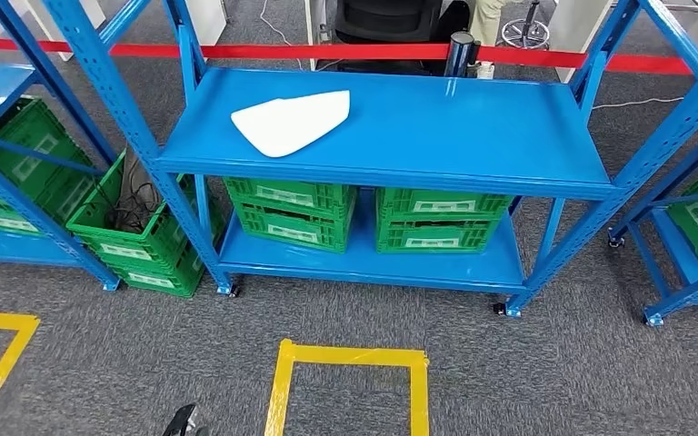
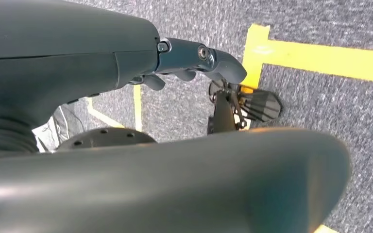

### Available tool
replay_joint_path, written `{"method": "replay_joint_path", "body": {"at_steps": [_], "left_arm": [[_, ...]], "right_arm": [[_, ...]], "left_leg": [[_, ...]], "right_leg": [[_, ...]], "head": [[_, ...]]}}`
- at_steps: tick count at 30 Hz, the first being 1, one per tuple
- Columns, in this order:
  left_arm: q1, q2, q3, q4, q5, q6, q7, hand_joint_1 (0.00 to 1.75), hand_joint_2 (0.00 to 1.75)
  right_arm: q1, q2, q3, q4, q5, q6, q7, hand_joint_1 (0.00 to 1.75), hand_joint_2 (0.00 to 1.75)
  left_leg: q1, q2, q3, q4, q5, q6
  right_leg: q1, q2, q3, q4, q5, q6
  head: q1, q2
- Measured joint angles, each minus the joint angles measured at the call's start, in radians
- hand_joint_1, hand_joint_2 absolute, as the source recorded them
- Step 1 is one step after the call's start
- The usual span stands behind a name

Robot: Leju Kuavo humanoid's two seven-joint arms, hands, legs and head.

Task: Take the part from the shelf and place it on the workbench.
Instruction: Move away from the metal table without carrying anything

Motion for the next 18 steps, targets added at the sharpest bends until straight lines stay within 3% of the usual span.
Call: {"method": "replay_joint_path", "body": {"at_steps": [2,4,5,6,8,10,11,15,16,18], "left_arm": [[0.000,0.002,0.000,0.000,0.000,0.000,0.000,0.00,0.00],[0.001,0.005,0.000,0.000,0.000,0.000,0.000,0.00,0.00],[0.003,0.006,0.000,0.001,0.001,0.000,0.000,0.00,0.00],[0.004,0.007,0.000,0.001,0.001,0.000,0.000,0.00,0.00],[0.004,0.009,0.000,0.002,0.000,0.000,0.001,0.00,0.00],[0.001,0.010,0.000,0.001,0.000,0.000,0.002,0.00,0.00],[0.000,0.010,0.000,0.001,0.000,0.000,0.003,0.00,0.00],[-0.001,0.010,0.000,0.000,-0.001,0.000,0.005,0.00,0.00],[-0.001,0.010,0.000,0.000,-0.001,0.000,0.006,0.00,0.00],[-0.002,0.010,0.000,0.000,-0.001,0.000,0.007,0.00,0.00]], "right_arm": [[0.000,0.001,0.000,0.000,0.000,0.000,0.000,0.00,0.00],[-0.001,0.001,0.001,0.000,0.000,0.000,0.000,0.00,0.00],[-0.001,0.001,0.001,0.000,0.000,0.000,0.000,0.00,0.00],[0.000,0.001,0.001,0.000,0.000,0.001,0.000,0.00,0.00],[0.001,0.002,0.001,0.000,0.000,0.002,-0.001,0.00,0.00],[0.001,0.003,0.001,0.000,0.000,0.003,-0.002,0.00,0.00],[0.001,0.003,0.001,0.000,0.000,0.003,-0.003,0.00,0.00],[-0.002,0.003,0.001,0.000,0.000,0.004,-0.005,0.00,0.00],[-0.003,0.003,0.001,0.000,0.000,0.004,-0.005,0.00,0.00],[-0.002,0.003,0.001,0.000,0.000,0.004,-0.004,0.00,0.00]], "left_leg": [[-0.001,0.002,-0.054,0.104,-0.045,-0.004],[-0.001,0.002,-0.136,0.235,-0.081,-0.006],[-0.001,0.002,-0.162,0.263,-0.075,-0.007],[-0.001,0.002,-0.169,0.253,-0.050,-0.006],[-0.001,0.003,-0.130,0.135,0.035,0.000],[-0.003,0.004,-0.076,0.021,0.077,0.007],[-0.005,0.005,-0.061,-0.003,0.078,0.010],[-0.003,0.003,-0.043,-0.014,0.073,0.028],[0.000,0.003,-0.040,-0.017,0.073,0.033],[0.000,0.003,-0.037,-0.019,0.068,0.039]], "right_leg": [[-0.002,-0.002,0.012,-0.010,-0.002,-0.010],[-0.001,-0.001,0.018,-0.010,-0.008,-0.016],[0.000,0.000,0.022,-0.010,-0.012,-0.016],[0.000,0.002,0.028,-0.010,-0.016,-0.015],[0.000,0.003,0.042,-0.009,-0.028,-0.010],[0.004,0.003,0.044,-0.005,-0.043,0.000],[0.005,0.004,0.043,-0.004,-0.049,0.006],[0.002,0.003,0.039,0.018,-0.070,0.030],[0.000,0.002,0.021,0.059,-0.091,0.036],[-0.004,0.001,-0.054,0.191,-0.148,0.045]], "head": [[-0.011,0.000],[-0.021,0.000],[-0.025,0.000],[-0.030,0.000],[-0.037,0.000],[-0.043,0.000],[-0.043,0.000],[-0.037,0.000],[-0.031,0.000],[-0.018,0.000]]}}
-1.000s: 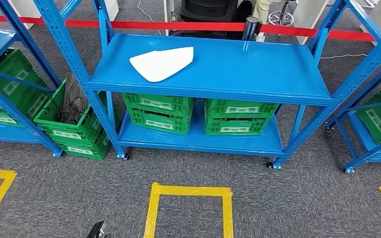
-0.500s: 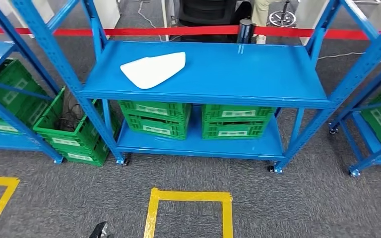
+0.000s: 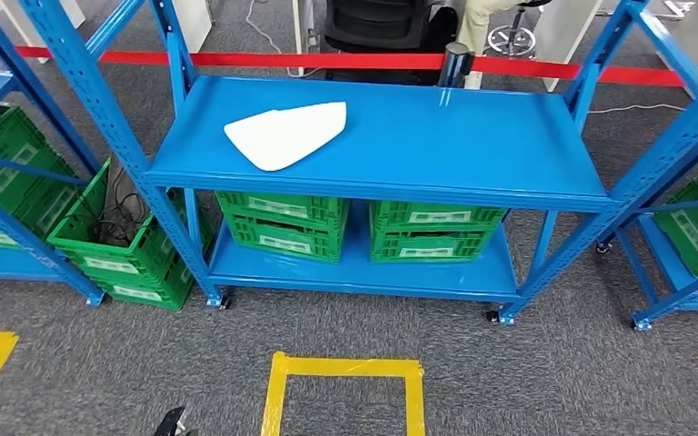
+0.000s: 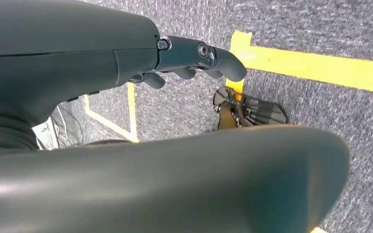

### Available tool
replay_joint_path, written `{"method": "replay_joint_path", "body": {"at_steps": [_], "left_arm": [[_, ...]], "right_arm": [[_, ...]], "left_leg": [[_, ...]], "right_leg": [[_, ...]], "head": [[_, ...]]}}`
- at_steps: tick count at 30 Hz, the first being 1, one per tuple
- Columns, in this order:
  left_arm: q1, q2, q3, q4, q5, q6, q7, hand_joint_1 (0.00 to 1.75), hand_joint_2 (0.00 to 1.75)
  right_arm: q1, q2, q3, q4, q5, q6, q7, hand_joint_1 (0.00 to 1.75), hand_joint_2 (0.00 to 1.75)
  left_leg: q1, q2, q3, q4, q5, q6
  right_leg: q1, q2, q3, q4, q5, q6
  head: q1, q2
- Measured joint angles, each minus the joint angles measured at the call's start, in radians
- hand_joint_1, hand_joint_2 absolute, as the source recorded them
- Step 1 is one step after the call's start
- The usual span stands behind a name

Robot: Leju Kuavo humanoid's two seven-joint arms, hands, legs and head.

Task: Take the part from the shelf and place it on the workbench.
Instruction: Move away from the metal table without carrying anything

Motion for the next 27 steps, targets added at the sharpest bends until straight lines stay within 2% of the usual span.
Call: {"method": "replay_joint_path", "body": {"at_steps": [1,2,3,5,6,7,8,10,12,13,14,16,17,18,19,21,22,23,24,27], "left_arm": [[0.000,0.000,0.000,0.000,0.000,0.000,0.001,0.00,0.00],[0.001,0.000,0.000,0.000,0.000,0.000,0.002,0.00,0.00],[0.002,0.000,0.000,0.000,0.000,0.000,0.002,0.00,0.00],[0.002,0.000,0.000,0.000,0.001,0.000,0.002,0.00,0.00],[0.002,0.000,0.000,0.000,0.002,0.000,0.002,0.00,0.00],[0.001,-0.001,0.000,0.000,0.003,0.000,0.002,0.00,0.00],[0.000,-0.001,0.000,-0.001,0.003,0.000,0.002,0.00,0.00],[-0.002,0.000,0.000,-0.002,0.004,0.000,0.002,0.00,0.00],[-0.003,0.000,0.000,-0.002,0.005,0.000,0.002,0.00,0.00],[-0.004,0.000,0.000,-0.002,0.005,-0.001,0.002,0.00,0.00],[-0.005,0.000,0.000,-0.003,0.005,-0.002,0.002,0.00,0.00],[-0.006,0.000,0.000,-0.002,0.007,-0.001,0.002,0.00,0.00],[-0.006,0.001,0.000,-0.002,0.008,0.000,0.002,0.00,0.00],[-0.004,0.001,0.000,-0.002,0.010,0.002,0.002,0.00,0.00],[-0.004,0.001,0.000,-0.002,0.012,0.004,0.002,0.00,0.00],[-0.004,0.002,0.000,-0.002,0.013,0.005,0.002,0.00,0.00],[-0.005,0.003,0.000,-0.002,0.013,0.006,0.002,0.00,0.00],[-0.006,0.003,0.000,-0.002,0.013,0.006,0.002,0.00,0.00],[-0.007,0.003,0.000,-0.002,0.013,0.006,0.002,0.00,0.00],[-0.009,0.003,0.000,-0.002,0.017,0.006,-0.004,0.00,0.00]], "right_arm": [[0.001,0.000,0.000,0.000,0.000,0.000,0.000,0.00,0.00],[0.003,0.000,0.000,0.000,0.000,-0.001,0.001,0.00,0.00],[0.004,0.000,0.000,0.000,0.000,-0.001,0.001,0.00,0.00],[0.006,0.000,0.000,0.000,0.000,-0.003,0.001,0.00,0.00],[0.006,-0.001,0.000,0.000,0.000,-0.004,-0.001,0.00,0.00],[0.005,-0.001,0.000,0.000,-0.001,-0.006,-0.003,0.00,0.00],[0.004,-0.001,0.000,0.000,-0.001,-0.007,-0.005,0.00,0.00],[0.001,-0.001,0.000,0.000,-0.001,-0.009,-0.009,0.00,0.00],[0.001,-0.001,0.000,0.000,-0.001,-0.010,-0.009,0.00,0.00],[0.002,-0.001,0.000,0.000,-0.002,-0.010,-0.009,0.00,0.00],[0.001,-0.001,0.000,0.000,-0.002,-0.010,-0.008,0.00,0.00],[0.001,-0.001,0.001,0.000,-0.002,-0.010,-0.002,0.00,0.00],[0.001,-0.001,0.001,0.000,-0.002,-0.010,0.002,0.00,0.00],[0.001,-0.001,0.001,0.000,-0.002,-0.010,0.007,0.00,0.00],[0.002,-0.001,0.002,0.000,-0.002,-0.010,0.010,0.00,0.00],[0.003,-0.001,0.003,0.000,-0.004,-0.010,0.013,0.00,0.00],[0.003,-0.001,0.003,0.000,-0.005,-0.010,0.013,0.00,0.00],[0.002,-0.001,0.004,0.000,-0.007,-0.011,0.013,0.00,0.00],[0.002,-0.002,0.004,0.000,-0.008,-0.011,0.013,0.00,0.00],[0.000,-0.004,0.004,0.000,-0.019,-0.012,0.010,0.00,0.00]], "left_leg": [[-0.001,0.000,0.002,0.000,-0.003,0.001],[-0.001,-0.001,0.006,0.000,-0.008,0.002],[-0.001,-0.002,0.012,0.000,-0.012,0.001],[-0.001,-0.004,0.027,0.000,-0.024,-0.003],[-0.003,-0.005,0.031,0.000,-0.030,-0.007],[-0.004,-0.005,0.034,0.000,-0.035,-0.012],[-0.004,-0.004,0.034,0.000,-0.039,-0.017],[-0.003,-0.004,0.041,-0.004,-0.044,-0.027],[0.000,-0.003,0.044,0.006,-0.054,-0.035],[0.000,-0.002,0.034,0.034,-0.069,-0.038],[0.000,-0.001,0.006,0.085,-0.091,-0.040],[0.000,0.000,-0.076,0.223,-0.136,-0.044],[0.000,0.000,-0.112,0.272,-0.142,-0.045],[0.000,0.000,-0.132,0.286,-0.128,-0.044],[0.000,0.000,-0.131,0.259,-0.095,-0.043],[-0.001,0.001,-0.083,0.126,-0.011,-0.037],[-0.002,0.001,-0.054,0.063,0.013,-0.034],[-0.002,0.001,-0.032,0.022,0.025,-0.032],[-0.003,0.000,-0.020,0.005,0.024,-0.031],[-0.005,-0.001,-0.015,0.001,0.023,-0.031]], "right_leg": [[-0.002,0.000,-0.038,0.060,-0.016,0.002],[-0.003,0.000,-0.063,0.088,-0.012,0.003],[-0.003,0.000,-0.068,0.076,0.015,0.002],[-0.003,-0.001,-0.028,-0.048,0.104,-0.004],[0.000,-0.001,-0.003,-0.109,0.135,-0.009],[0.002,-0.001,0.018,-0.152,0.151,-0.014],[0.005,-0.001,0.029,-0.171,0.153,-0.019],[0.010,0.000,0.041,-0.175,0.149,-0.030],[0.007,-0.001,0.055,-0.189,0.151,-0.042],[0.005,-0.002,0.063,-0.198,0.152,-0.048],[0.003,-0.003,0.070,-0.205,0.153,-0.053],[0.004,-0.003,0.075,-0.206,0.149,-0.059],[0.004,-0.002,0.078,-0.206,0.146,-0.060],[0.005,-0.001,0.082,-0.206,0.142,-0.060],[0.005,0.000,0.088,-0.205,0.138,-0.058],[0.006,0.001,0.098,-0.204,0.126,-0.052],[0.008,0.002,0.099,-0.202,0.118,-0.046],[0.010,0.002,0.098,-0.199,0.112,-0.042],[0.012,0.002,0.095,-0.197,0.108,-0.043],[0.012,0.002,0.096,-0.198,0.108,-0.052]], "head": [[0.003,0.000],[0.005,0.000],[0.008,0.000],[0.016,0.000],[0.019,0.000],[0.021,0.000],[0.022,0.000],[0.021,0.000],[0.017,0.000],[0.014,0.000],[0.008,0.000],[-0.003,0.000],[-0.007,0.000],[-0.011,0.000],[-0.015,0.000],[-0.024,0.000],[-0.027,0.000],[-0.029,0.000],[-0.028,0.000],[-0.017,0.000]]}}
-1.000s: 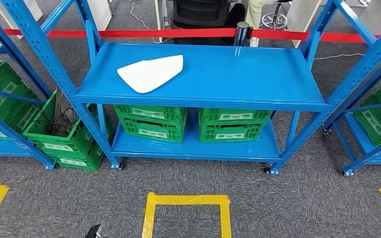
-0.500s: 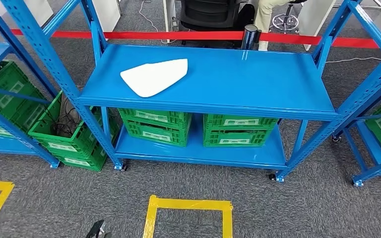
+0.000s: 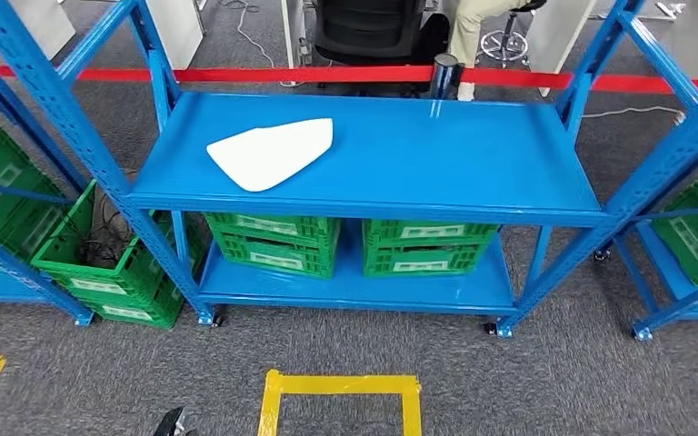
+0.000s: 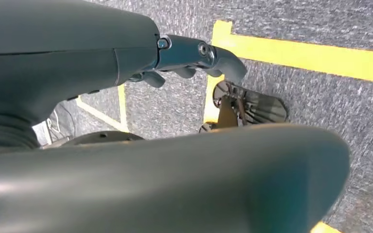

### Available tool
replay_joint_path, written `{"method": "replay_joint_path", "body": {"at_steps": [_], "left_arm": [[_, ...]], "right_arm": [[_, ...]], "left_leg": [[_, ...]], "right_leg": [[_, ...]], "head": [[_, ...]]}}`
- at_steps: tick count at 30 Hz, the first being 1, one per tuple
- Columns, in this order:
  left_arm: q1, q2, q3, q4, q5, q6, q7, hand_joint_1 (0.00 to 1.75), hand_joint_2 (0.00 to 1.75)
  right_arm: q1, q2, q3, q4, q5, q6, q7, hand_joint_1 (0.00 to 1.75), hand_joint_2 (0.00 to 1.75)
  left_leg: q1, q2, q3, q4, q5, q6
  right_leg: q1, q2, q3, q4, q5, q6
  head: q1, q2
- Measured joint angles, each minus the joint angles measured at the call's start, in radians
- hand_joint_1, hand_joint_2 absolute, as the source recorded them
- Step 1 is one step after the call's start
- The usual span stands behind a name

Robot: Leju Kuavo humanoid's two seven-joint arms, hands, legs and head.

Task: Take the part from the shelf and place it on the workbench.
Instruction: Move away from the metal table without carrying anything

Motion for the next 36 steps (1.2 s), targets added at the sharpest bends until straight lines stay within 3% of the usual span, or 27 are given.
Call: {"method": "replay_joint_path", "body": {"at_steps": [4,10,14,15,19,22,26,30,34,36], "left_arm": [[0.000,0.000,0.002,0.000,0.017,-0.002,-0.027,0.00,0.00],[0.006,0.000,0.010,0.000,0.037,-0.013,-0.049,0.00,0.00],[0.008,0.000,0.015,0.000,0.039,-0.013,-0.048,0.00,1.75],[0.008,0.000,0.016,0.000,0.040,-0.013,-0.047,0.00,1.75],[0.013,0.000,0.019,0.000,0.047,-0.014,-0.048,0.00,1.75],[0.017,0.001,0.021,0.000,0.037,-0.024,-0.049,0.00,1.75],[0.045,-0.001,0.045,-0.005,-0.031,-0.035,-0.057,0.00,0.00],[0.085,-0.008,0.082,-0.011,-0.137,-0.043,-0.077,0.00,0.00],[0.123,-0.019,0.131,-0.021,-0.245,-0.050,-0.096,0.00,0.00],[0.144,-0.024,0.159,-0.027,-0.297,-0.053,-0.105,0.00,0.00]], "right_arm": [[0.001,0.001,-0.006,0.000,-0.077,-0.011,-0.035,0.00,0.00],[0.001,0.008,-0.028,0.000,-0.112,-0.036,-0.050,0.00,0.00],[0.001,0.009,-0.030,0.000,-0.104,-0.037,-0.046,0.00,0.00],[0.001,0.009,-0.031,0.000,-0.107,-0.037,-0.048,0.00,0.00],[0.003,0.013,-0.044,0.000,-0.154,-0.015,-0.115,0.00,1.75],[0.005,0.019,-0.051,0.000,-0.147,0.029,-0.178,0.00,1.75],[0.026,0.026,-0.055,-0.005,-0.117,0.049,-0.231,0.00,1.75],[0.056,0.029,-0.061,-0.017,-0.104,0.052,-0.285,0.00,1.75],[0.084,0.029,-0.076,-0.036,-0.094,0.052,-0.338,0.00,0.00],[0.098,0.029,-0.083,-0.046,-0.088,0.054,-0.363,0.00,0.00]], "left_leg": [[-0.004,0.000,-0.001,0.000,-0.003,0.006],[-0.008,0.000,-0.001,0.000,-0.005,0.011],[-0.008,0.000,0.000,0.000,-0.005,0.011],[-0.008,0.000,0.001,0.000,-0.005,0.011],[-0.007,0.000,0.003,-0.001,-0.005,0.011],[-0.006,0.000,0.005,-0.002,-0.005,0.011],[-0.006,0.000,0.007,-0.003,-0.006,0.011],[-0.006,0.000,0.007,-0.003,-0.006,0.010],[-0.006,0.000,0.007,-0.004,-0.007,0.011],[-0.006,0.000,0.007,-0.004,-0.007,0.010]], "right_leg": [[-0.003,0.000,0.003,-0.007,0.001,0.004],[-0.007,0.000,0.006,-0.013,0.001,0.024],[-0.007,0.000,0.006,-0.014,0.001,0.028],[-0.007,0.000,0.006,-0.014,0.000,0.028],[-0.006,0.000,0.008,-0.014,0.000,0.029],[-0.006,0.000,0.008,-0.014,0.000,0.029],[-0.006,0.000,0.010,-0.014,-0.001,0.029],[-0.006,0.000,0.010,-0.014,-0.003,0.029],[-0.006,0.000,0.010,-0.014,-0.004,0.029],[-0.006,0.000,0.010,-0.014,-0.004,0.029]], "head": [[0.010,0.000],[0.015,0.000],[0.014,0.000],[0.014,0.000],[0.013,0.000],[0.013,0.000],[0.013,0.000],[0.012,0.000],[0.012,0.000],[0.012,0.000]]}}
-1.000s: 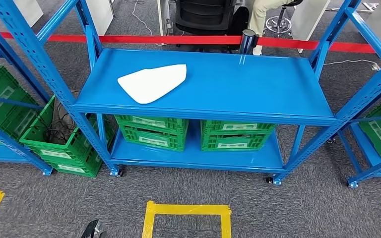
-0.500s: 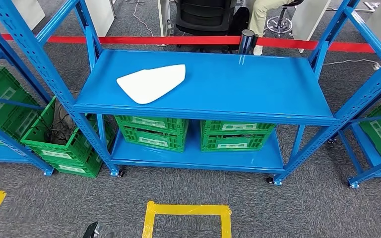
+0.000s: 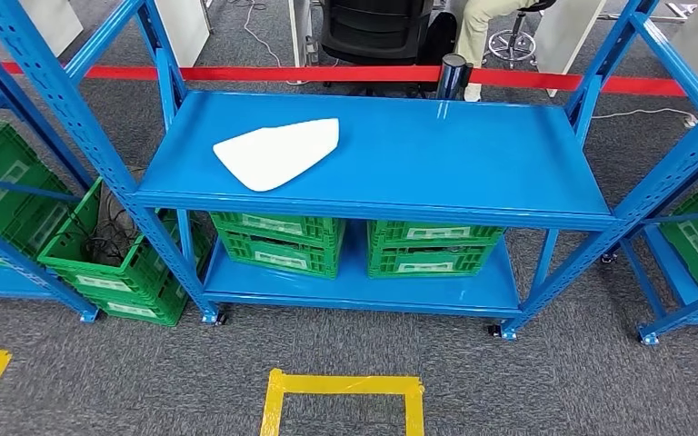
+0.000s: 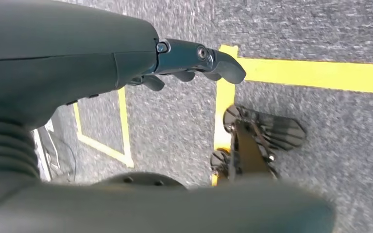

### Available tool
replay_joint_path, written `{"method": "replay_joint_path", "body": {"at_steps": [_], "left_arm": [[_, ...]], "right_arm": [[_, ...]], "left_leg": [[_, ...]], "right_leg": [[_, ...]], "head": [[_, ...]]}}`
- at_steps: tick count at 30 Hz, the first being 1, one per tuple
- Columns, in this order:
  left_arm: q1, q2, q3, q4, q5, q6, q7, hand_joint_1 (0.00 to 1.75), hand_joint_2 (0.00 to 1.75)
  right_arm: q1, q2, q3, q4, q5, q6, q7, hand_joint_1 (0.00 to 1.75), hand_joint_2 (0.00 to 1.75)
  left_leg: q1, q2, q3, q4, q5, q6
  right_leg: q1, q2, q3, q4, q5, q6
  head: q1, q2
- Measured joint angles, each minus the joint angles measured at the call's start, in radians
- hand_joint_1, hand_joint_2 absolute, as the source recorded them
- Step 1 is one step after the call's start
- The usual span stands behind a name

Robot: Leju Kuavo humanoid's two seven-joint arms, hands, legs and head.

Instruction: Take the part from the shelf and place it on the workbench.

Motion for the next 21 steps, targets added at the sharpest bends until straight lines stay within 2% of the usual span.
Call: {"method": "replay_joint_path", "body": {"at_steps": [14,21], "left_arm": [[0.131,-0.041,0.210,-0.040,-0.371,-0.025,-0.066,0.00,0.00],[0.150,-0.051,0.273,-0.051,-0.407,-0.027,-0.072,0.00,0.00]], "right_arm": [[0.096,0.000,-0.063,-0.083,0.037,0.002,-0.178,0.00,0.00],[0.111,0.000,-0.083,-0.107,0.040,0.003,-0.197,0.00,0.00]], "left_leg": [[0.000,0.000,0.001,0.000,-0.001,0.001],[0.000,0.000,0.001,0.000,-0.001,0.001]], "right_leg": [[0.000,0.000,0.000,0.000,-0.001,0.000],[0.000,0.000,0.000,0.000,-0.001,0.000]], "head": [[0.000,0.000],[0.000,0.000]]}}
